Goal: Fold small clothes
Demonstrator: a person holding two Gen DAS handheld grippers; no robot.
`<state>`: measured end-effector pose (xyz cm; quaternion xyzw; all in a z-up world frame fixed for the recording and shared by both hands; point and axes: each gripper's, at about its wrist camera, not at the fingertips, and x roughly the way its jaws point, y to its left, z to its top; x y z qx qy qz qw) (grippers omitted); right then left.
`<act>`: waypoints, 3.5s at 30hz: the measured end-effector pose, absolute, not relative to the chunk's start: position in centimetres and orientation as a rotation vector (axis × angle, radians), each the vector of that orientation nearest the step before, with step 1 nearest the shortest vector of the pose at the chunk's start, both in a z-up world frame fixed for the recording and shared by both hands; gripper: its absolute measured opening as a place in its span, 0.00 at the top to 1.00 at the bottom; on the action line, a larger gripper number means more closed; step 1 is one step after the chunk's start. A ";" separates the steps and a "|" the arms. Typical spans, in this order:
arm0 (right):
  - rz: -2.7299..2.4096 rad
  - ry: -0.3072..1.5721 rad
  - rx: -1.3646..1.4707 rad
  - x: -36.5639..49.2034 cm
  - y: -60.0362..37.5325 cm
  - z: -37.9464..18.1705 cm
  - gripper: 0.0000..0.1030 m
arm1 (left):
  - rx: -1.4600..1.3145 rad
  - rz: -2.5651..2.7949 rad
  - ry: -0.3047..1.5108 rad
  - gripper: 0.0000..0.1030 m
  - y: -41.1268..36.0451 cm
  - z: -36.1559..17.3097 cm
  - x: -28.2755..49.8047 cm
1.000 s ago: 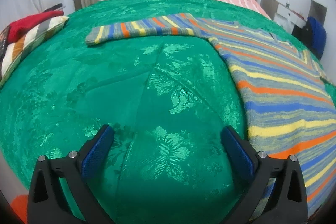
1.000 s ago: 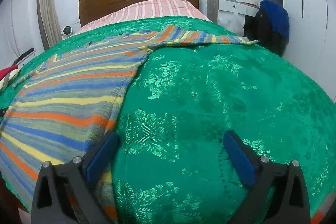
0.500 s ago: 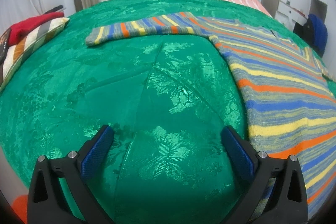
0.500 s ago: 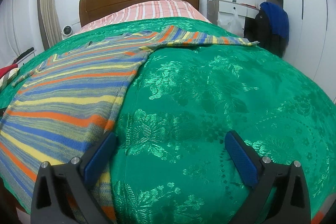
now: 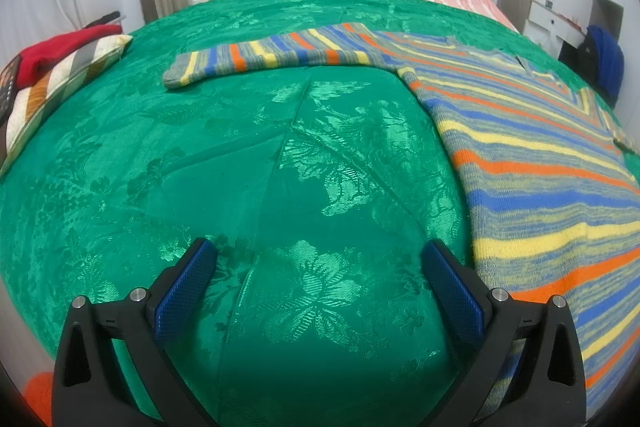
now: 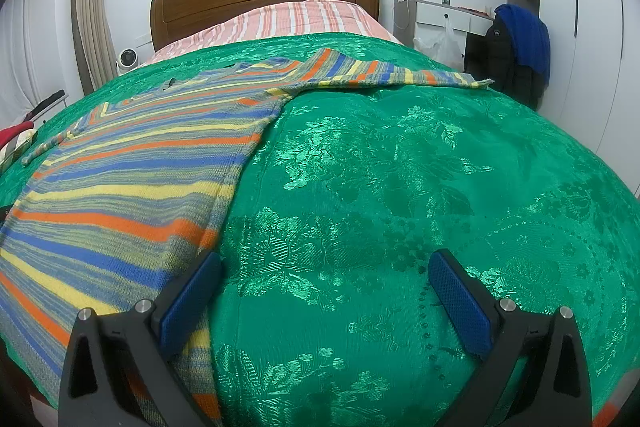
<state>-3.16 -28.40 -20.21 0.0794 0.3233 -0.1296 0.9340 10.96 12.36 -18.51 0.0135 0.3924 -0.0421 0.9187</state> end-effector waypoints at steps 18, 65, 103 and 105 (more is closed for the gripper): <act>-0.265 0.662 0.161 -3.2 -28.4 -20.2 0.01 | 0.029 -0.086 0.806 0.00 12.4 -18.5 10.9; 0.221 0.618 0.511 22.5 -35.9 -0.5 0.97 | 0.035 -0.058 0.766 0.00 12.2 -18.7 10.7; -0.185 0.720 0.170 3.6 -35.9 -19.2 0.10 | 0.029 -0.069 0.782 0.00 12.4 -18.6 10.8; -0.184 0.725 0.172 3.7 -35.9 -19.5 0.09 | 0.029 -0.068 0.784 0.00 12.4 -18.6 10.9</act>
